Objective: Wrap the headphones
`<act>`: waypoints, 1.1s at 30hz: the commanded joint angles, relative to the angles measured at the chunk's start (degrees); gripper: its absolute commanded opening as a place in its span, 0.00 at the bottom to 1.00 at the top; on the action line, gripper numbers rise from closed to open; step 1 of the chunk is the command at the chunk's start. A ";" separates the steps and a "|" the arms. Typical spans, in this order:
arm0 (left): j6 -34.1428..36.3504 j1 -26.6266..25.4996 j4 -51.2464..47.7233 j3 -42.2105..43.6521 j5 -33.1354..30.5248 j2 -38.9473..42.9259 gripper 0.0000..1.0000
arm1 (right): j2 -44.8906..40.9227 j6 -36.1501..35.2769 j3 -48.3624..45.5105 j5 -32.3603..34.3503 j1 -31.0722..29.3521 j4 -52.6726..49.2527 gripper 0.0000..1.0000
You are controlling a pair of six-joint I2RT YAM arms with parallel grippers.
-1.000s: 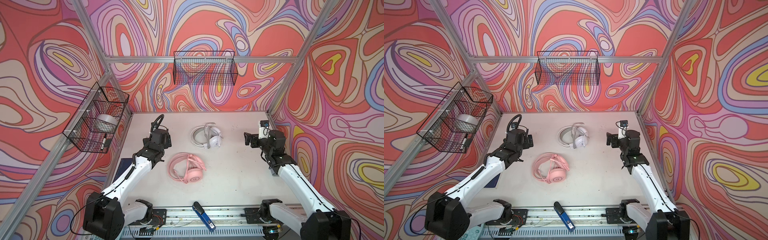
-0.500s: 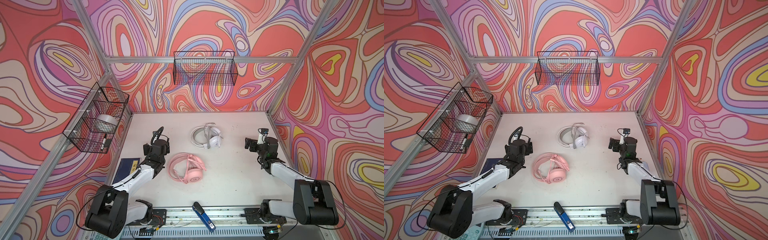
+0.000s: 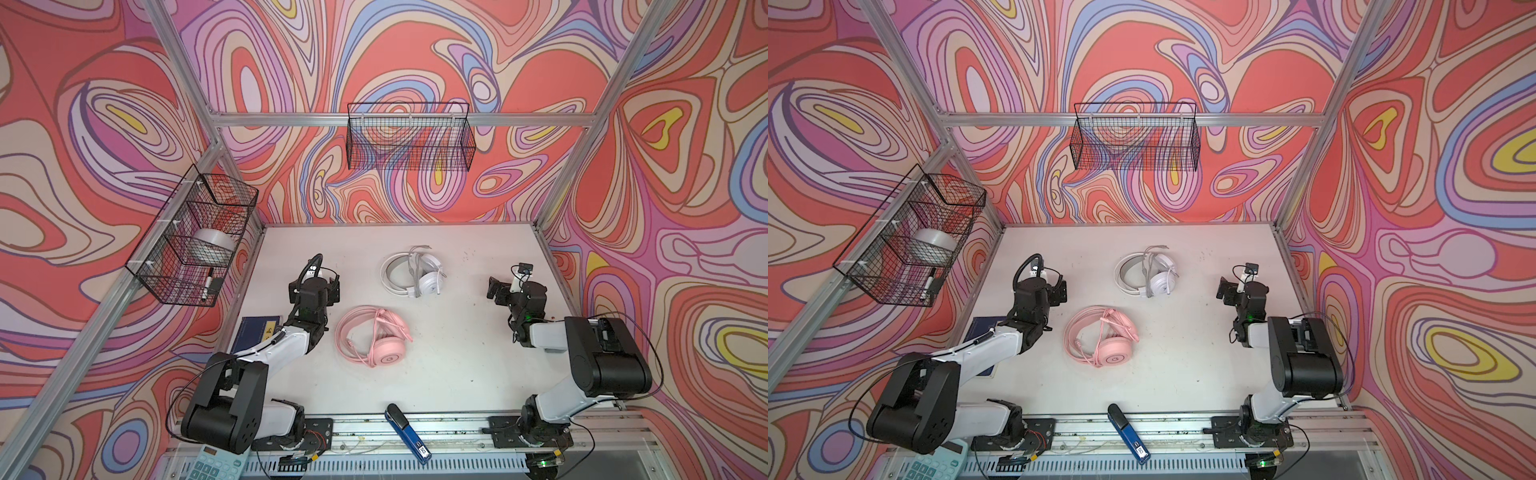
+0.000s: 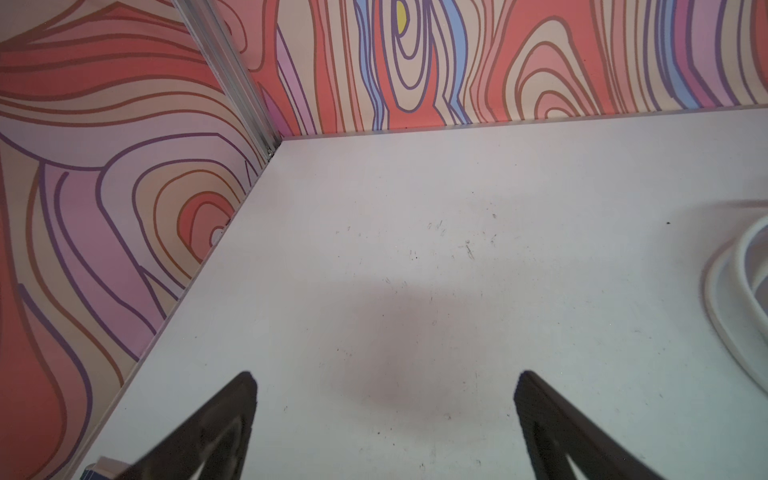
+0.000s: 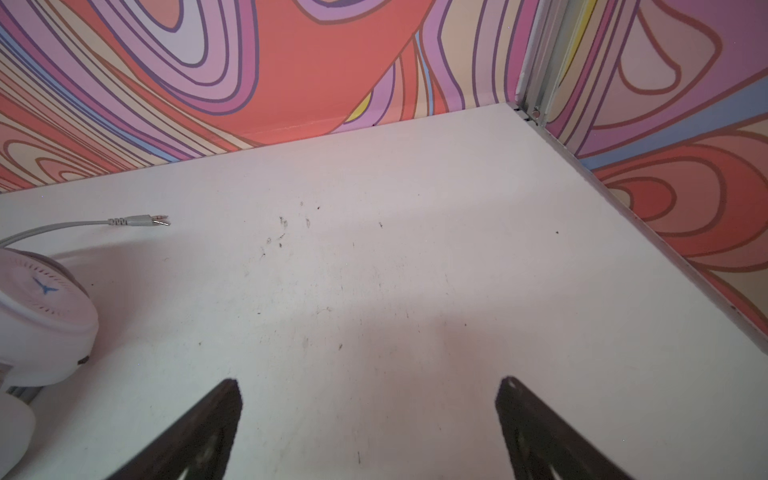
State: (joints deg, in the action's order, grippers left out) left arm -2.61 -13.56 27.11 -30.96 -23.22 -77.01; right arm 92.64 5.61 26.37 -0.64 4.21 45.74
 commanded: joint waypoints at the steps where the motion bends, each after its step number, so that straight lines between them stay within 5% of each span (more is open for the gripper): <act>1: -1.05 1.56 1.23 0.90 3.38 1.75 1.00 | 1.46 -0.59 1.12 -2.83 0.45 4.32 0.98; 16: -0.08 2.28 8.87 8.20 0.20 0.07 1.00 | 5.09 -3.41 -0.18 -6.29 -0.52 9.68 0.98; 21: 6.04 3.12 26.18 12.08 -4.69 -4.27 1.00 | 5.27 -3.40 -0.26 -6.14 -0.52 10.21 0.98; 33: 0.04 11.79 23.64 9.62 12.85 -11.03 1.00 | 5.26 -3.36 -0.27 -6.16 -0.51 10.16 0.99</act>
State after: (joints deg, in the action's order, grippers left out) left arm -1.08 -2.90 48.93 -20.62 -15.73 -87.85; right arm 97.25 2.59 26.65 -6.48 3.92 54.85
